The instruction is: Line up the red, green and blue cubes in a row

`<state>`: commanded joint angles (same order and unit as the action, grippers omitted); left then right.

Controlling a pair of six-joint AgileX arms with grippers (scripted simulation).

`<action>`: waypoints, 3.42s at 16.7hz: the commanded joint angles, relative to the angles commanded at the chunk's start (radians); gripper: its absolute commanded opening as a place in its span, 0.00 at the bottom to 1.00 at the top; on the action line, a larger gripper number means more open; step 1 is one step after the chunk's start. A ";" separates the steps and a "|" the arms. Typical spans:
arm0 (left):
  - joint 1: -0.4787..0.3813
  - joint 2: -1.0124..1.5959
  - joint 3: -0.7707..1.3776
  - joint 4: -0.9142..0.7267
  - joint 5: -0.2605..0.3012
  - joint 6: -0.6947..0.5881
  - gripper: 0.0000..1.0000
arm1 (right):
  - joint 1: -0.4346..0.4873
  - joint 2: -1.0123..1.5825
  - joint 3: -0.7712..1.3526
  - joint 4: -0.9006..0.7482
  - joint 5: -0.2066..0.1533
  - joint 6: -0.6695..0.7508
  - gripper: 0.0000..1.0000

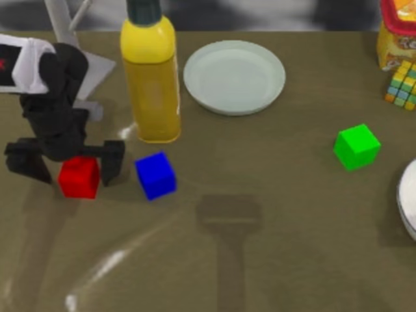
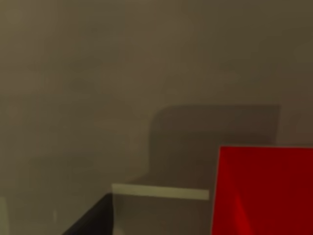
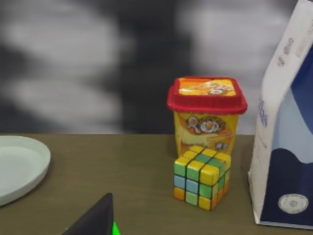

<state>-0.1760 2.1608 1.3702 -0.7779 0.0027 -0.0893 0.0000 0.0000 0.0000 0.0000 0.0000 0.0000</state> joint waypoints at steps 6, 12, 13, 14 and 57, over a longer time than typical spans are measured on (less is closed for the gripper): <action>0.000 0.008 -0.009 0.016 0.000 0.000 0.92 | 0.000 0.000 0.000 0.000 0.000 0.000 1.00; 0.000 0.008 -0.009 0.016 0.000 0.000 0.47 | 0.000 0.000 0.000 0.000 0.000 0.000 1.00; 0.000 0.008 -0.009 0.016 0.000 0.000 0.40 | 0.000 0.000 0.000 0.000 0.000 0.000 1.00; 0.000 0.008 -0.009 0.016 0.000 0.000 0.32 | 0.000 0.000 0.000 0.000 0.000 0.000 1.00; -0.483 -0.252 0.038 -0.272 -0.017 -0.560 0.00 | 0.000 0.000 0.000 0.000 0.000 0.000 1.00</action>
<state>-0.6594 1.9089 1.4081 -1.0497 -0.0146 -0.6488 0.0000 0.0000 0.0000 0.0000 0.0000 0.0000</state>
